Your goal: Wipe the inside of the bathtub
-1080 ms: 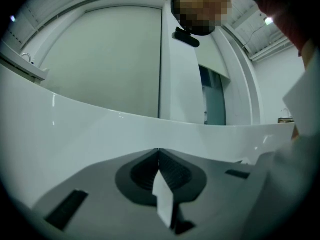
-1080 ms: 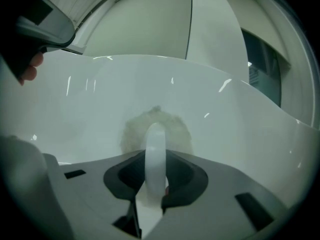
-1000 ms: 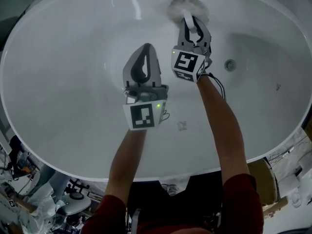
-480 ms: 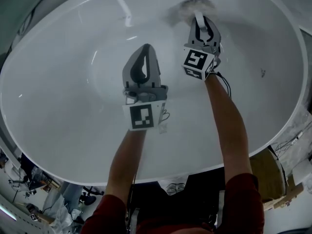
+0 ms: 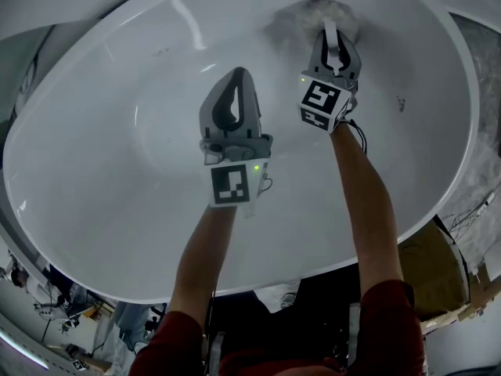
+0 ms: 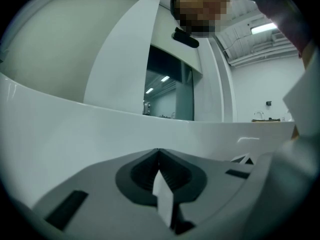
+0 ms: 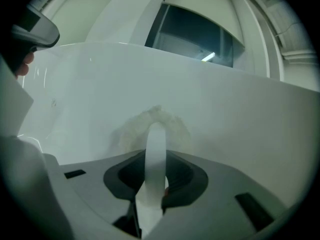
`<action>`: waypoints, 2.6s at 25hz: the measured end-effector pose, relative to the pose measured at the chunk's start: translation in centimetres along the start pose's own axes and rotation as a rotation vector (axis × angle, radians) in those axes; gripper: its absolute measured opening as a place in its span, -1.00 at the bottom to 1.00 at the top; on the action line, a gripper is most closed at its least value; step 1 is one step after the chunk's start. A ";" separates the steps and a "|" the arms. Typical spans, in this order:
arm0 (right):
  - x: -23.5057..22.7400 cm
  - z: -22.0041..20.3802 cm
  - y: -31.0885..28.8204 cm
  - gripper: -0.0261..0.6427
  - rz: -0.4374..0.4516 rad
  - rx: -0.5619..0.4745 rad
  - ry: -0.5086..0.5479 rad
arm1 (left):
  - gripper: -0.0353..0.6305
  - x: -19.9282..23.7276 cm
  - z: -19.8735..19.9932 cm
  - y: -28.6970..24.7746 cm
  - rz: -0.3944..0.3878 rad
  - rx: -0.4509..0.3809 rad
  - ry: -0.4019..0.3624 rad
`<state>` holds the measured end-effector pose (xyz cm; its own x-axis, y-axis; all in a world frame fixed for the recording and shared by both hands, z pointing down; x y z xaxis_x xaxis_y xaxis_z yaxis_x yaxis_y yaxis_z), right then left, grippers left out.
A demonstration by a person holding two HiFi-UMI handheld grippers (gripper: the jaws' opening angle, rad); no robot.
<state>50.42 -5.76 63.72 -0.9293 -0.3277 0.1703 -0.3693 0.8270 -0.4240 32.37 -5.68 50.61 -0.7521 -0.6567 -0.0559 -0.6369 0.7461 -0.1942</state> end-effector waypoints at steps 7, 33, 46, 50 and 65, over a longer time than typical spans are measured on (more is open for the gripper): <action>-0.1 0.3 0.4 -0.64 -0.007 0.035 -0.051 | -0.85 0.3 1.4 1.1 0.011 -0.006 0.002; 40.2 25.7 21.5 -0.64 0.419 -0.195 -0.117 | -0.85 36.5 11.1 28.8 0.463 -0.046 0.027; 50.5 29.2 26.6 -0.64 0.539 -0.248 -0.058 | -0.85 40.7 12.2 38.1 0.587 -0.051 0.014; 57.2 28.9 25.2 -0.64 0.529 -0.248 -0.026 | -0.85 45.4 9.5 40.2 0.585 -0.046 0.027; 70.2 30.4 19.9 -0.64 0.570 -0.235 0.026 | -0.85 56.3 5.8 39.6 0.598 -0.010 0.068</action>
<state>-22.18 -26.17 40.18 -0.9789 0.2041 -0.0024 0.1983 0.9483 -0.2477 -34.22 -13.70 34.09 -0.9894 -0.1146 -0.0896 -0.1014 0.9850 -0.1394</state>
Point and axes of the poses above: the fingertips, and each gripper's own axes: y backward along the fingers, x to its left, z out of its top, the point moved 2 cm from there along y, backward along the fingers, and after that the axes turned 6 degrees about -y, right-handed, at the moved point
